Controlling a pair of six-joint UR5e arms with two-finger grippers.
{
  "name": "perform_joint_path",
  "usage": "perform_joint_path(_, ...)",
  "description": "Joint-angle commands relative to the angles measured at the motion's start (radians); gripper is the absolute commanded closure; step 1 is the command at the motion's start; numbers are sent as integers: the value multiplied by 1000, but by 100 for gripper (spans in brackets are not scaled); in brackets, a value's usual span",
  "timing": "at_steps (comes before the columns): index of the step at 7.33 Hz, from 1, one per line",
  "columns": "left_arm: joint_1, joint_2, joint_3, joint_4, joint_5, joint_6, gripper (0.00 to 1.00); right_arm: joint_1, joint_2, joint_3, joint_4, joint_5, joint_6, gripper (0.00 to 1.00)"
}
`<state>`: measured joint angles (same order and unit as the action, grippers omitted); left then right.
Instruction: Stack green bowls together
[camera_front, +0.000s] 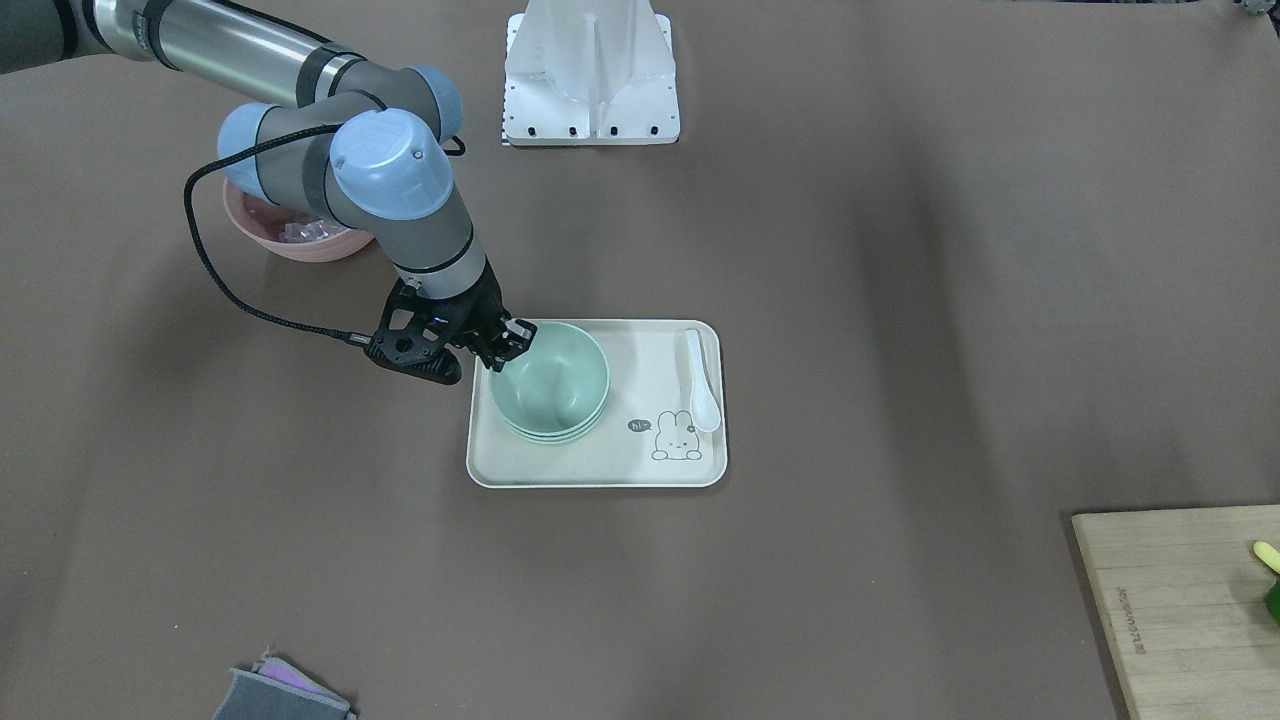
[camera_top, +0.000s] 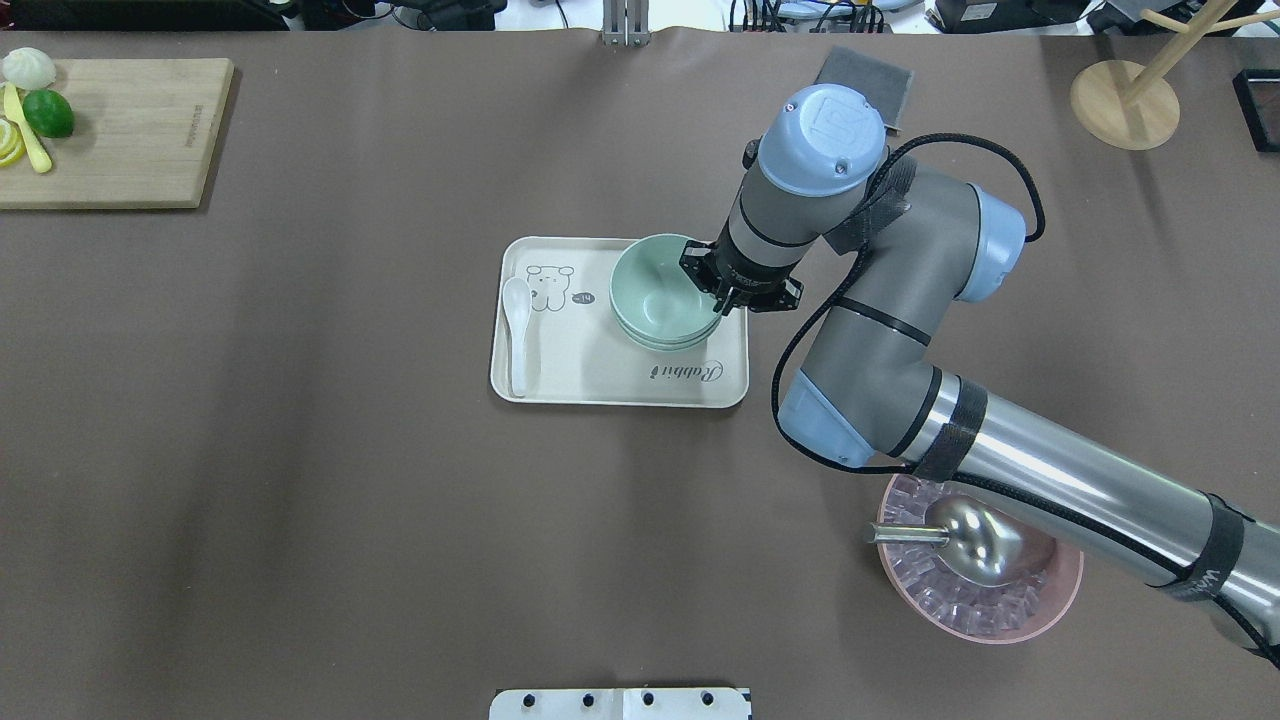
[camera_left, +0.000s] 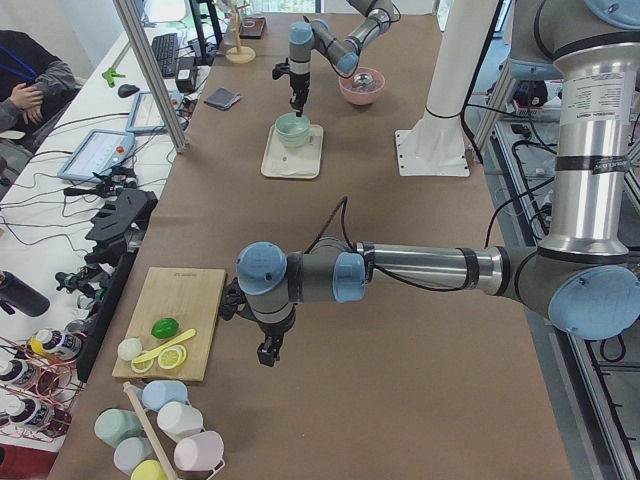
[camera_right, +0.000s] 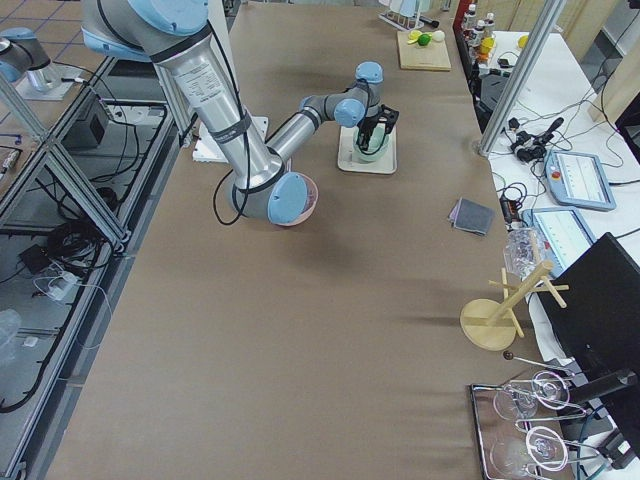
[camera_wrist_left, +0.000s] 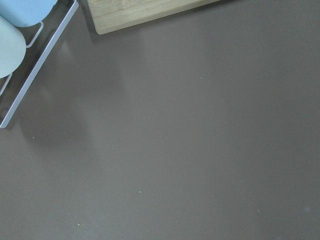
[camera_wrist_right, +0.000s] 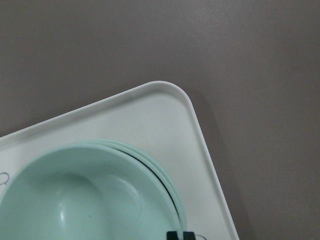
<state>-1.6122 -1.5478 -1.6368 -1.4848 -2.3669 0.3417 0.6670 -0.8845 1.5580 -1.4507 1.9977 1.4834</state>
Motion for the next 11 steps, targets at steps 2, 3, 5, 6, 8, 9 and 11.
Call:
perform_joint_path(2, 0, -2, 0, 0, 0, 0, 1, -3, -1, -1, 1, -13, 0, 100)
perform_joint_path(3, 0, -2, 0, 0, 0, 0, 1, -3, -1, -1, 1, -13, 0, 100)
perform_joint_path(5, 0, -2, 0, 0, 0, 0, 1, -1, 2, -1, 1, -13, 0, 100)
perform_joint_path(6, 0, -2, 0, 1, 0, 0, 1, -1, 2, 0, 1, -13, 0, 100)
perform_joint_path(8, 0, -2, 0, 0, 0, 0, 1, -3, 2, -1, 1, -13, -2, 100)
perform_joint_path(9, 0, -2, 0, 0, 0, 0, 1, -3, 2, -1, 1, -14, -2, 100)
perform_joint_path(11, 0, -2, 0, 0, 0, 0, 1, -7, 2, -1, 1, -28, -3, 100)
